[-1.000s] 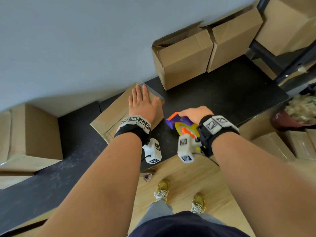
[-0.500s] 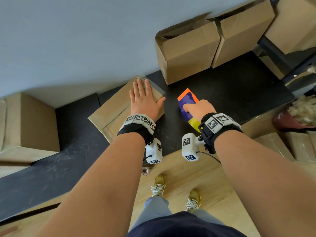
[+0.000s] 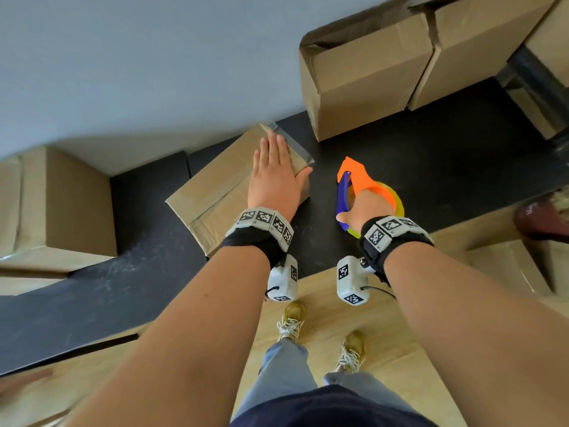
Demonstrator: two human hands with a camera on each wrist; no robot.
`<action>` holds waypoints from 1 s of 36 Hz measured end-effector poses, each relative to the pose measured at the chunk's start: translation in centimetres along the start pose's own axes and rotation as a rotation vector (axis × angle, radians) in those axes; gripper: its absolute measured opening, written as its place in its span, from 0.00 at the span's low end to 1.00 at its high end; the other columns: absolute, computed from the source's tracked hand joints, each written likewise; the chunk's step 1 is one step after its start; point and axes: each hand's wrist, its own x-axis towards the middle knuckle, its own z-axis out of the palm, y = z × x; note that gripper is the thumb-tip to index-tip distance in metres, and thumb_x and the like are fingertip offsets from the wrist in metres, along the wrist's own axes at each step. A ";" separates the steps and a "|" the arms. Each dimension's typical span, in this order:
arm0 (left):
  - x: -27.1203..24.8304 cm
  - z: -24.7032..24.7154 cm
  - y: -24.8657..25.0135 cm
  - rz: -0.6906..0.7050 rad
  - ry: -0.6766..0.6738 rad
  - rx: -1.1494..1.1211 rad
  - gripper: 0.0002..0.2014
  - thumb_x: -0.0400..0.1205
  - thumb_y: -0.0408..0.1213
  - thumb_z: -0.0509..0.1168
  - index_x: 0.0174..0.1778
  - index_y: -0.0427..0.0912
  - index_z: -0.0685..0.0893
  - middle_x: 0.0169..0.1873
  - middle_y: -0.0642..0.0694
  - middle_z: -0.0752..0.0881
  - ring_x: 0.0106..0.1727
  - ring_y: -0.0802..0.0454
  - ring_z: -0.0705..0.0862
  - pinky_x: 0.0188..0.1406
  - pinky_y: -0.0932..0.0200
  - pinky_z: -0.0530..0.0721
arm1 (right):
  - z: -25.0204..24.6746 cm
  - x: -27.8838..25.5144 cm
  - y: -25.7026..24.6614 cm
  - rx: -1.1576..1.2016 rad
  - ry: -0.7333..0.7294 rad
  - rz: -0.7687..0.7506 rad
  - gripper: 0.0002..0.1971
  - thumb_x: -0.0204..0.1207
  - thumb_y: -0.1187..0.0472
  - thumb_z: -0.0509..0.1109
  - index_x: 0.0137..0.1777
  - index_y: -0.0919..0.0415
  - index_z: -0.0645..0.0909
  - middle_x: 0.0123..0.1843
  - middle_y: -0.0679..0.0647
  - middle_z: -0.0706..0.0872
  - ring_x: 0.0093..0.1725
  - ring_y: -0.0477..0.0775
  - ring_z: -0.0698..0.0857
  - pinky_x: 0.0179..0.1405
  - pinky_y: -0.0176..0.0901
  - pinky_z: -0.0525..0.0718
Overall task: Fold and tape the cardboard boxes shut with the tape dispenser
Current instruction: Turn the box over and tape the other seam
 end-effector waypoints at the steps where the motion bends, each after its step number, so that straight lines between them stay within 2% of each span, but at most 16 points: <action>1: 0.0 0.0 0.0 -0.002 0.002 -0.001 0.40 0.86 0.61 0.43 0.84 0.34 0.42 0.85 0.39 0.45 0.85 0.44 0.43 0.84 0.49 0.45 | 0.3 0.0 0.0 0.002 -0.015 0.010 0.19 0.73 0.47 0.77 0.39 0.61 0.74 0.33 0.53 0.80 0.30 0.52 0.79 0.30 0.44 0.76; 3: -0.1 0.0 -0.1 -0.002 0.008 0.002 0.40 0.86 0.61 0.44 0.84 0.35 0.42 0.85 0.40 0.45 0.85 0.44 0.43 0.84 0.48 0.45 | 0.7 0.1 0.1 0.003 -0.053 0.017 0.21 0.71 0.44 0.78 0.37 0.59 0.73 0.32 0.54 0.80 0.31 0.53 0.80 0.31 0.44 0.77; 5: -0.3 0.0 -0.1 0.001 0.013 0.018 0.40 0.86 0.61 0.44 0.84 0.35 0.43 0.85 0.40 0.45 0.85 0.44 0.43 0.84 0.47 0.44 | 1.0 0.2 0.1 -0.002 -0.086 0.027 0.23 0.70 0.42 0.78 0.38 0.59 0.73 0.34 0.54 0.80 0.35 0.54 0.82 0.36 0.45 0.79; 8: -0.6 -0.1 0.0 0.008 0.034 0.044 0.39 0.86 0.61 0.45 0.84 0.36 0.46 0.84 0.40 0.49 0.85 0.43 0.46 0.84 0.46 0.44 | 0.9 -0.1 -0.1 -0.022 -0.122 0.044 0.25 0.71 0.41 0.77 0.52 0.62 0.76 0.42 0.56 0.81 0.43 0.57 0.83 0.45 0.47 0.81; 10: -0.9 -0.1 0.0 0.006 0.092 0.053 0.39 0.84 0.62 0.50 0.83 0.37 0.54 0.81 0.40 0.60 0.81 0.41 0.58 0.81 0.46 0.55 | 0.6 -0.3 -0.2 -0.023 -0.109 0.037 0.26 0.72 0.42 0.76 0.59 0.61 0.76 0.42 0.55 0.78 0.42 0.56 0.79 0.44 0.46 0.77; 11: -1.0 -0.1 0.0 0.002 0.138 0.063 0.38 0.83 0.62 0.52 0.82 0.38 0.59 0.76 0.40 0.67 0.76 0.41 0.66 0.76 0.47 0.63 | 0.4 -0.3 -0.3 -0.012 -0.095 0.033 0.26 0.72 0.43 0.77 0.61 0.60 0.76 0.42 0.54 0.77 0.43 0.56 0.79 0.43 0.46 0.76; 13: -1.2 -0.3 0.2 -0.009 0.192 0.087 0.37 0.81 0.63 0.55 0.79 0.38 0.64 0.66 0.43 0.74 0.65 0.43 0.73 0.67 0.49 0.71 | 0.1 -0.4 -0.1 0.029 -0.054 0.014 0.26 0.73 0.45 0.77 0.62 0.60 0.76 0.43 0.54 0.81 0.44 0.56 0.82 0.45 0.47 0.80; 16: -1.4 -0.9 0.5 -0.008 0.175 0.066 0.37 0.81 0.62 0.58 0.78 0.38 0.64 0.65 0.43 0.74 0.65 0.43 0.73 0.65 0.49 0.71 | -0.9 -0.9 0.6 0.084 0.039 -0.035 0.16 0.79 0.49 0.71 0.57 0.60 0.77 0.41 0.55 0.84 0.41 0.57 0.84 0.41 0.47 0.81; 19: -1.4 -1.6 0.6 0.020 0.139 -0.029 0.35 0.82 0.57 0.61 0.80 0.40 0.62 0.68 0.43 0.73 0.68 0.44 0.72 0.67 0.50 0.70 | -2.3 -1.6 1.1 0.150 0.077 -0.011 0.13 0.82 0.55 0.65 0.60 0.62 0.76 0.54 0.60 0.85 0.54 0.64 0.85 0.49 0.51 0.79; 22: -1.8 -2.0 0.4 0.062 0.139 -0.082 0.30 0.82 0.53 0.63 0.76 0.42 0.68 0.68 0.45 0.76 0.69 0.45 0.72 0.69 0.52 0.69 | -3.3 -2.2 1.0 0.204 0.120 -0.032 0.11 0.82 0.60 0.62 0.60 0.62 0.77 0.57 0.61 0.86 0.57 0.65 0.85 0.47 0.50 0.77; 28: -3.5 -1.7 0.5 0.117 0.148 -0.135 0.23 0.79 0.42 0.64 0.71 0.41 0.75 0.71 0.46 0.76 0.75 0.46 0.69 0.75 0.53 0.62 | -4.6 -4.0 0.7 0.326 0.161 -0.097 0.14 0.82 0.64 0.59 0.65 0.61 0.77 0.62 0.63 0.83 0.62 0.67 0.82 0.61 0.54 0.80; 31: -4.9 -1.4 0.3 0.135 0.180 -0.144 0.21 0.76 0.38 0.63 0.67 0.41 0.79 0.70 0.46 0.77 0.75 0.46 0.69 0.76 0.52 0.62 | -4.9 -4.8 0.5 0.359 0.169 -0.138 0.15 0.81 0.63 0.59 0.65 0.58 0.78 0.63 0.62 0.84 0.61 0.66 0.82 0.61 0.55 0.81; 33: -6.0 -1.1 0.0 0.158 0.214 -0.139 0.18 0.75 0.37 0.66 0.61 0.43 0.82 0.69 0.46 0.79 0.75 0.45 0.70 0.75 0.50 0.64 | -5.0 -5.2 0.2 0.365 0.179 -0.171 0.16 0.82 0.62 0.58 0.66 0.56 0.79 0.64 0.60 0.84 0.62 0.64 0.82 0.60 0.55 0.80; 36: -7.7 -0.8 -0.4 0.150 0.274 -0.156 0.13 0.74 0.37 0.68 0.55 0.46 0.84 0.67 0.44 0.79 0.70 0.41 0.73 0.69 0.46 0.72 | -5.3 -5.7 -0.3 0.352 0.190 -0.230 0.17 0.83 0.59 0.58 0.69 0.53 0.79 0.67 0.57 0.83 0.65 0.63 0.81 0.61 0.53 0.78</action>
